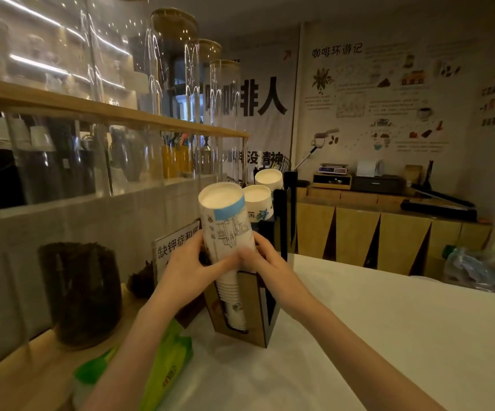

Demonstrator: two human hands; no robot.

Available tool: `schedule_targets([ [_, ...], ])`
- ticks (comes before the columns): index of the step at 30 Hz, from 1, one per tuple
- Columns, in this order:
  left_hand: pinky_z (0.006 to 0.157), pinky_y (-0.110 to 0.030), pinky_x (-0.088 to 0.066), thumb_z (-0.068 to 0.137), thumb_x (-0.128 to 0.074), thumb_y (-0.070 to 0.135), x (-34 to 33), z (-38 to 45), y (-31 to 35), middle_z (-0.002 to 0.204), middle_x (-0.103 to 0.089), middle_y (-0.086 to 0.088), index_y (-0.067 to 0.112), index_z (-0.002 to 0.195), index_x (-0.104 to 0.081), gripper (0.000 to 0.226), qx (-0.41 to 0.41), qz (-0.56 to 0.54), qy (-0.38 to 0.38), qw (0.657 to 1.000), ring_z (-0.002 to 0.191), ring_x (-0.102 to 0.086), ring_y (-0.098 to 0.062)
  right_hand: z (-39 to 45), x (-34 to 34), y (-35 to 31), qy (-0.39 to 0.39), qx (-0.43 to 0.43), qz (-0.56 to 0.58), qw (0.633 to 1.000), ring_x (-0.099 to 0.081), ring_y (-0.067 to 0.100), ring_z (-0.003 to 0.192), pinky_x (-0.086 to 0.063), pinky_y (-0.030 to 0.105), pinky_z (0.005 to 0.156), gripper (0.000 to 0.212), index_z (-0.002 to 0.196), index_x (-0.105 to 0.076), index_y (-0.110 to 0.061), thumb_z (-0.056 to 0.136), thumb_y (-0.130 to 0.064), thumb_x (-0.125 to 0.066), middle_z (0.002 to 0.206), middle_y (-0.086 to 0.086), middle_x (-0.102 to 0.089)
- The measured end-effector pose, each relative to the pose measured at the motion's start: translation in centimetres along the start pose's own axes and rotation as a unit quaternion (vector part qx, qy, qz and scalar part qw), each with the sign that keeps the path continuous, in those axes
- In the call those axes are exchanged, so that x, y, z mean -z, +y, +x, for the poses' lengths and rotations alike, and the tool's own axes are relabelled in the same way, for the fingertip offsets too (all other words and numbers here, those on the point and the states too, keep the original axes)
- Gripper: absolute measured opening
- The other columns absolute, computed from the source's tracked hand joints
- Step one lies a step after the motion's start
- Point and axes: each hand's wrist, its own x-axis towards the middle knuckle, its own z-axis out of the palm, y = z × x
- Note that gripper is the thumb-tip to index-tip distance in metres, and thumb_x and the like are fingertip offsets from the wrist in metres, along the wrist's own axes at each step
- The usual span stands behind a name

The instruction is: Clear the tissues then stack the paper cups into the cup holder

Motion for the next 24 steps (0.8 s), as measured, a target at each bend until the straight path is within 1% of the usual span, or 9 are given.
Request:
schedule_targets([
  [2,0.069,-0.013,-0.039,0.065,-0.072,0.040,-0.1,0.2,0.1,0.094,-0.052,0.027,0.036,0.108,-0.046,0.050,0.014,-0.033,0.014,0.999,0.087,-0.048,0.010,-0.3,0.0,0.5,0.000,-0.041,0.020,0.999,-0.045,0.003,0.120,-0.036,0.017,0.094,0.026,0.116,-0.038,-0.052,0.093,-0.043,-0.033,0.123,-0.024,-0.050],
  [4,0.070,-0.015,-0.041,0.061,-0.073,0.039,-0.2,0.4,0.4,0.095,-0.053,0.027,0.037,0.106,-0.045,0.053,0.020,-0.074,0.023,0.997,0.089,-0.050,0.008,-0.7,0.1,1.0,0.005,-0.092,0.044,0.995,-0.032,0.016,0.136,-0.027,0.030,0.107,0.043,0.136,-0.031,-0.037,0.094,-0.045,-0.024,0.145,-0.006,-0.040],
  [6,0.072,-0.017,-0.043,0.060,-0.073,0.039,-0.3,0.7,0.6,0.099,-0.054,0.025,0.038,0.106,-0.046,0.054,0.008,-0.087,0.033,0.996,0.094,-0.051,0.005,-1.0,0.2,1.5,-0.007,-0.125,0.048,0.991,-0.021,0.021,0.142,-0.018,0.035,0.114,0.050,0.142,-0.023,-0.030,0.095,-0.044,-0.017,0.152,0.000,-0.029],
  [11,0.075,-0.022,-0.047,0.062,-0.076,0.036,-0.6,1.1,0.3,0.101,-0.055,0.024,0.036,0.110,-0.046,0.056,-0.010,-0.044,0.035,0.998,0.097,-0.051,0.003,-1.4,0.2,2.6,-0.011,-0.139,0.054,0.989,-0.024,0.018,0.141,-0.020,0.031,0.111,0.049,0.142,-0.020,-0.032,0.096,-0.042,-0.009,0.150,-0.001,-0.032],
  [13,0.072,-0.021,-0.047,0.062,-0.076,0.036,-0.5,1.4,0.4,0.100,-0.056,0.022,0.034,0.108,-0.047,0.055,-0.001,-0.039,0.023,0.999,0.095,-0.052,0.002,-1.3,0.1,3.2,-0.012,-0.124,0.037,0.991,-0.026,0.011,0.136,-0.021,0.026,0.105,0.045,0.139,-0.020,-0.037,0.096,-0.042,-0.010,0.143,-0.009,-0.035],
  [16,0.066,-0.019,-0.045,0.062,-0.077,0.035,0.2,2.2,1.0,0.095,-0.056,0.019,0.029,0.104,-0.046,0.053,0.024,-0.004,-0.025,0.999,0.090,-0.054,-0.001,-1.3,0.4,3.2,-0.034,-0.122,0.018,0.992,-0.023,-0.001,0.121,-0.016,0.020,0.097,0.041,0.137,-0.017,-0.041,0.097,-0.041,-0.010,0.127,-0.018,-0.031],
  [18,0.067,-0.021,-0.046,0.061,-0.077,0.038,1.0,2.9,1.8,0.097,-0.057,0.013,0.025,0.105,-0.046,0.056,0.042,0.057,-0.069,0.995,0.091,-0.055,-0.007,-1.2,1.3,3.3,-0.058,-0.129,-0.023,0.990,-0.025,0.001,0.127,-0.015,0.022,0.102,0.047,0.142,-0.020,-0.037,0.096,-0.046,-0.013,0.134,-0.018,-0.034],
  [21,0.076,-0.024,-0.045,0.058,-0.076,0.047,1.8,4.0,3.5,0.109,-0.053,0.008,0.023,0.121,-0.041,0.076,0.049,0.174,-0.117,0.976,0.100,-0.051,-0.013,-1.2,3.2,1.8,-0.058,-0.132,-0.167,0.975,-0.037,0.019,0.134,-0.027,0.034,0.111,0.057,0.143,-0.025,-0.028,0.092,-0.054,-0.023,0.148,0.000,-0.038],
  [24,0.092,-0.032,-0.045,0.057,-0.073,0.052,1.6,5.1,7.1,0.119,-0.052,0.005,0.024,0.128,-0.038,0.084,-0.011,0.201,-0.091,0.975,0.106,-0.050,-0.014,-2.9,6.3,-2.9,0.010,-0.034,-0.204,0.978,-0.059,0.010,0.105,-0.048,0.023,0.086,0.058,0.141,-0.026,-0.027,0.089,-0.050,-0.040,0.126,-0.001,-0.058],
])
